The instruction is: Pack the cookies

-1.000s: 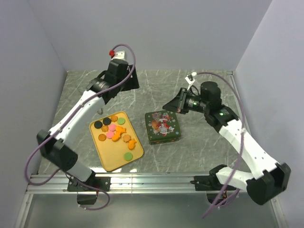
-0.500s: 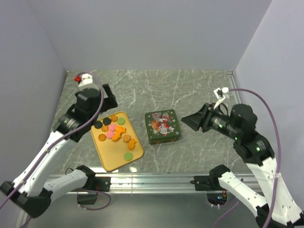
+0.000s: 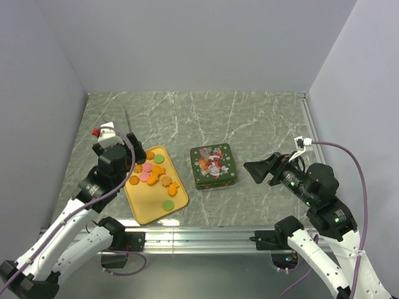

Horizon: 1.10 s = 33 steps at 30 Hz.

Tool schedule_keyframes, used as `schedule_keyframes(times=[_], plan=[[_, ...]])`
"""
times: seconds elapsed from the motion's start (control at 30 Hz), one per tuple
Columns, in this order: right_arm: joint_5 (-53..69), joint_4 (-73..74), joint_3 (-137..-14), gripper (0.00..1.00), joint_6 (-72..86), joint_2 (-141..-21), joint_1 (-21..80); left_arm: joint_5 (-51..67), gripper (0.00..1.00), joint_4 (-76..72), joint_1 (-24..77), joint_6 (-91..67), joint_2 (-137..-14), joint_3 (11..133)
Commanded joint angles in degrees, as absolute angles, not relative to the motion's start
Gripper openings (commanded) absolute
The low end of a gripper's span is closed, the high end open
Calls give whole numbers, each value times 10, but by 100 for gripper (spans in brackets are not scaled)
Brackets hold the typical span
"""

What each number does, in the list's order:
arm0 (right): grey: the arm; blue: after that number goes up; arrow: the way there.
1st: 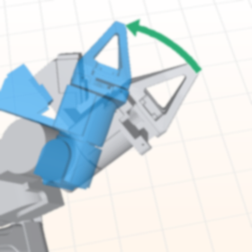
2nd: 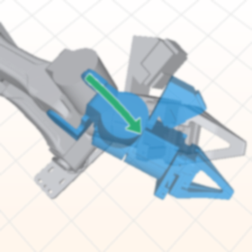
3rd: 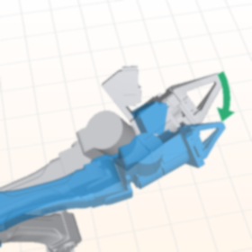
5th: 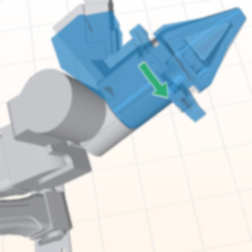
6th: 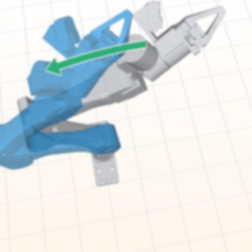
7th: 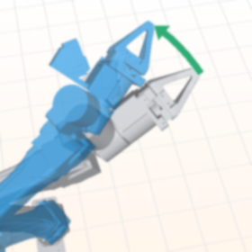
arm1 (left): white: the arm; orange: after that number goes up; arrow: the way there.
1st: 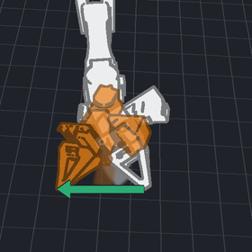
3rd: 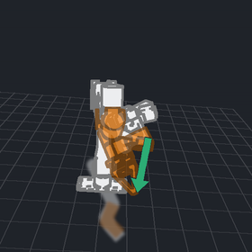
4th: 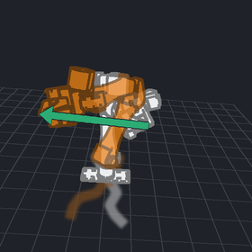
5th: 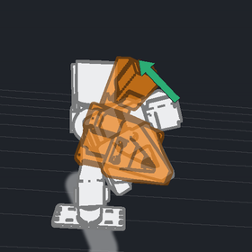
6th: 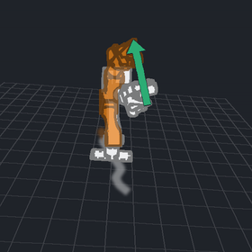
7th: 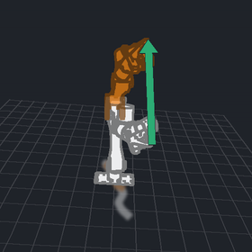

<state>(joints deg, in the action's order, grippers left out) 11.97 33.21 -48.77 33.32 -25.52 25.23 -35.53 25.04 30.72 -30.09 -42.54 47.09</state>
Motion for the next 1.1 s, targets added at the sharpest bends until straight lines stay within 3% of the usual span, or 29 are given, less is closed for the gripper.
schedule_keyframes(times=[0.0,0.17,0.33,0.53,0.9,1.07], plan=[[62,260,-461,95,300,-239,253,-403,90,122,309,-260,-370,383],[1,291,-449,97,308,-248,254,-423,93,-18,309,-155,-315,260],[70,274,-430,98,298,-253,254,-382,93,-148,300,-100,-311,152],[112,276,-431,99,299,-278,253,-324,92,-176,235,-138,-390,133],[107,220,-408,100,278,-264,253,-205,90,-414,113,-155,-579,102],[70,198,-398,100,278,-266,253,-174,88,-446,90,-125,-678,153]])
